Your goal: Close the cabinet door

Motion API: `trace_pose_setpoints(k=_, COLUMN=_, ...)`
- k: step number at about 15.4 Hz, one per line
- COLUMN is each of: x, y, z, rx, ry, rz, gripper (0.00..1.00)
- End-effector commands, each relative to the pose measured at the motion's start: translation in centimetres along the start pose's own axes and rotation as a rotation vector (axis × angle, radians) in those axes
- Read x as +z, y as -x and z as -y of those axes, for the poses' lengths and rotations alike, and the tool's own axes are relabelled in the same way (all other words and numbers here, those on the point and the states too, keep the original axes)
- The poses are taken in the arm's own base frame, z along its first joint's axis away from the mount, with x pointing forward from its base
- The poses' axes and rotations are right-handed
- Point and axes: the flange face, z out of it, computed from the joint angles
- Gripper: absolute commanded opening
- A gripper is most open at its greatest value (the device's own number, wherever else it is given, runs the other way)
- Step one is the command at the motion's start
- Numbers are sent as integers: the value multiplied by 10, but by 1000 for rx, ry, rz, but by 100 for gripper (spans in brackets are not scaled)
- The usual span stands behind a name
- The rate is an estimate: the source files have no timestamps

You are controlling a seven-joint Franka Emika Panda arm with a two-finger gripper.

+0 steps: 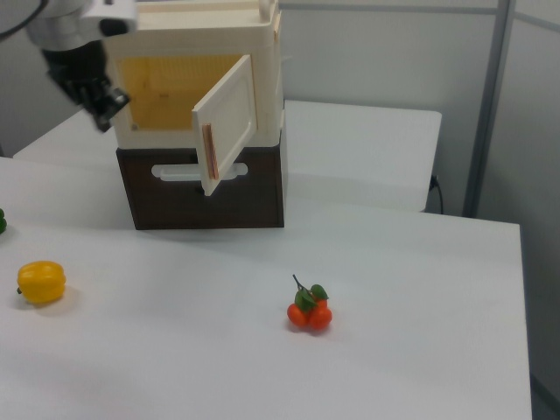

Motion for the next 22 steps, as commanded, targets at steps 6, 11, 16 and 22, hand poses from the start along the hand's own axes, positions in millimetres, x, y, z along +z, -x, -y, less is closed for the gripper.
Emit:
trace_pose_setpoints(k=6, x=-50, y=-13, z=-93, rx=132, ry=-37, rz=-273, gripper=0)
trace_pose_setpoints(k=11, x=-30, y=-18, z=-136, rx=119, ry=-50, rz=-375, gripper=0)
trace_pose_setpoints(k=16, x=16, y=-33, z=-145, rx=110, ry=-33, rz=-409, gripper=0)
trace_pose_setpoints(k=22, x=67, y=-46, z=-121, rx=91, ry=-40, rz=-387, gripper=0)
